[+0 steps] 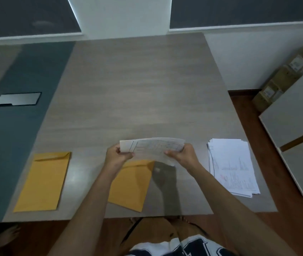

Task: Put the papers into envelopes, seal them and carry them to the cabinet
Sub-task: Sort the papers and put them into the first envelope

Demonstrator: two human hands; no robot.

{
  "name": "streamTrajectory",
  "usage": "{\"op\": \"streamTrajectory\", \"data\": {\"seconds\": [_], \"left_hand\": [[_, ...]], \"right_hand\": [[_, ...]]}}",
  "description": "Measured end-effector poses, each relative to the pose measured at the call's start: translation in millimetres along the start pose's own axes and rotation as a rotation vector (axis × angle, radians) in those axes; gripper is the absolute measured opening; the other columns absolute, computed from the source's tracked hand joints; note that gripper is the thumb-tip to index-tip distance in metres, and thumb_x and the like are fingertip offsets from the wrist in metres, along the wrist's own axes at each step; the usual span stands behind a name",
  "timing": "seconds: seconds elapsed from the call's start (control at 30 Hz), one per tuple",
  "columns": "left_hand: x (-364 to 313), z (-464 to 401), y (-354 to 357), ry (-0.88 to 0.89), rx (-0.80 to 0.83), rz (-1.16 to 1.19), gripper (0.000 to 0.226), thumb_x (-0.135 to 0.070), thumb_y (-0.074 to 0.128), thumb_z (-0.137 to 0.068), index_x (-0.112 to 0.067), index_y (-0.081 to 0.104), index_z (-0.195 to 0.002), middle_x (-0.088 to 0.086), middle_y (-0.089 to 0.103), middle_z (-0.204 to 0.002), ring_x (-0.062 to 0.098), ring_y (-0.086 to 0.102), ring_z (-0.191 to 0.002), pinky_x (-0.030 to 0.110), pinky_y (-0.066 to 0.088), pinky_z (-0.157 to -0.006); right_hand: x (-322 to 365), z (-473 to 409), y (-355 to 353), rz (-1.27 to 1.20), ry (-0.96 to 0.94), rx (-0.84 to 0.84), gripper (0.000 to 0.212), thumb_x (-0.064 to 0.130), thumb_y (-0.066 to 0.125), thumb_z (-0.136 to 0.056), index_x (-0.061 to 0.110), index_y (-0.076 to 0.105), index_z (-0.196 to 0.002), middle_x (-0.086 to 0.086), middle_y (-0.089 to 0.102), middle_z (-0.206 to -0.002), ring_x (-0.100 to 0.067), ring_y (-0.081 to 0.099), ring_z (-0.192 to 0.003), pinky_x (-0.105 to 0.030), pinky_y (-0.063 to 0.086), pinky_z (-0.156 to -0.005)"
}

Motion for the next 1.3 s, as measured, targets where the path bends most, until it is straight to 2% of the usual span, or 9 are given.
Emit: {"op": "streamTrajectory", "data": {"seconds": [0.23, 0.4, 0.57, 0.7, 0.8, 0.93, 1.0, 1.2, 1.3], "left_hand": [[42.9, 16.5, -16.3, -0.068, -0.036, -0.086, 0.034, 0.018, 0.072, -0.069, -0.013, 0.062, -0.075, 0.004, 0.061, -0.073, 0.022, 0.057, -0.073, 0.032, 0.046, -0.061], [50.9, 16.1, -14.3, -0.097, -0.076, -0.011, 0.037, 0.012, 0.079, -0.057, -0.013, 0.068, -0.082, 0.008, 0.069, -0.082, 0.023, 0.065, -0.078, 0.037, 0.055, -0.068], [63.4, 12.0, -10.2, -0.185, -0.094, 0.0, 0.037, 0.015, 0.077, -0.065, -0.006, 0.071, -0.095, 0.009, 0.071, -0.087, 0.026, 0.07, -0.085, 0.031, 0.057, -0.066], [61.3, 10.5, -11.5, -0.161, -0.091, -0.018, 0.034, 0.013, 0.076, -0.069, -0.007, 0.07, -0.096, 0.006, 0.071, -0.086, 0.023, 0.069, -0.082, 0.026, 0.054, -0.061], [57.4, 7.6, -11.2, -0.142, -0.093, -0.03, 0.034, 0.01, 0.074, -0.073, -0.011, 0.068, -0.099, 0.006, 0.07, -0.09, 0.021, 0.067, -0.081, 0.026, 0.054, -0.066], [55.9, 3.6, -1.6, -0.146, -0.028, -0.075, 0.038, 0.004, 0.071, -0.079, -0.011, 0.066, -0.113, 0.007, 0.071, -0.102, 0.024, 0.068, -0.092, 0.039, 0.059, -0.08], [51.7, 2.8, 7.3, -0.138, 0.014, -0.102, 0.036, 0.002, 0.069, -0.081, -0.013, 0.065, -0.114, 0.006, 0.071, -0.104, 0.025, 0.068, -0.095, 0.04, 0.058, -0.084], [21.6, -0.8, 50.6, -0.058, 0.192, -0.325, 0.03, 0.003, 0.065, -0.084, -0.014, 0.061, -0.109, -0.005, 0.065, -0.094, 0.012, 0.063, -0.082, 0.018, 0.048, -0.062], [3.4, -2.7, 86.6, -0.001, 0.319, -0.478, 0.033, 0.001, 0.065, -0.084, -0.01, 0.063, -0.114, 0.003, 0.066, -0.103, 0.019, 0.062, -0.089, 0.023, 0.048, -0.067]], "right_hand": [[-30.3, 12.4, 29.3, 0.132, 0.023, 0.012, 0.03, 0.008, 0.091, -0.059, 0.012, 0.076, -0.085, -0.005, 0.074, -0.088, -0.02, 0.071, -0.083, -0.031, 0.059, -0.072], [-30.0, 16.6, 37.8, 0.081, 0.013, -0.001, 0.045, 0.003, 0.092, -0.055, 0.009, 0.076, -0.097, -0.008, 0.075, -0.093, -0.023, 0.072, -0.086, -0.036, 0.06, -0.074], [-30.1, 17.2, 45.3, 0.086, 0.047, 0.003, 0.034, 0.006, 0.091, -0.058, 0.018, 0.072, -0.084, 0.002, 0.072, -0.084, -0.012, 0.071, -0.08, -0.023, 0.059, -0.066], [-35.8, 14.2, 44.9, 0.098, 0.072, -0.052, 0.038, 0.012, 0.09, -0.063, 0.009, 0.073, -0.097, -0.006, 0.073, -0.095, -0.017, 0.071, -0.088, -0.03, 0.06, -0.077], [-39.4, 13.4, 44.7, 0.102, 0.106, -0.049, 0.029, 0.014, 0.087, -0.068, 0.014, 0.073, -0.093, -0.002, 0.074, -0.094, -0.009, 0.07, -0.082, -0.02, 0.058, -0.071], [-43.8, 14.4, 40.1, 0.123, 0.11, -0.051, 0.046, 0.022, 0.09, -0.065, 0.011, 0.073, -0.107, -0.004, 0.073, -0.108, -0.014, 0.07, -0.093, -0.035, 0.059, -0.083], [-46.4, 17.5, 30.2, 0.097, 0.149, -0.061, 0.046, 0.019, 0.091, -0.063, 0.01, 0.072, -0.104, -0.002, 0.074, -0.105, -0.011, 0.07, -0.089, -0.027, 0.059, -0.077], [-40.3, 27.1, -29.5, -0.018, 0.167, -0.177, 0.049, 0.01, 0.091, -0.059, 0.011, 0.068, -0.102, -0.005, 0.073, -0.102, -0.014, 0.069, -0.086, -0.026, 0.058, -0.071], [-38.1, 28.8, -69.4, 0.162, 0.164, -0.216, 0.046, 0.023, 0.092, -0.059, 0.017, 0.069, -0.099, 0.001, 0.072, -0.097, -0.011, 0.067, -0.083, -0.025, 0.058, -0.07]]}}
Point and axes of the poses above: each hand's wrist, its own z-axis away from the middle knuckle, its own y-axis out of the palm, x = y × z, the point moved 7 cm from there along -z, towards the middle knuckle
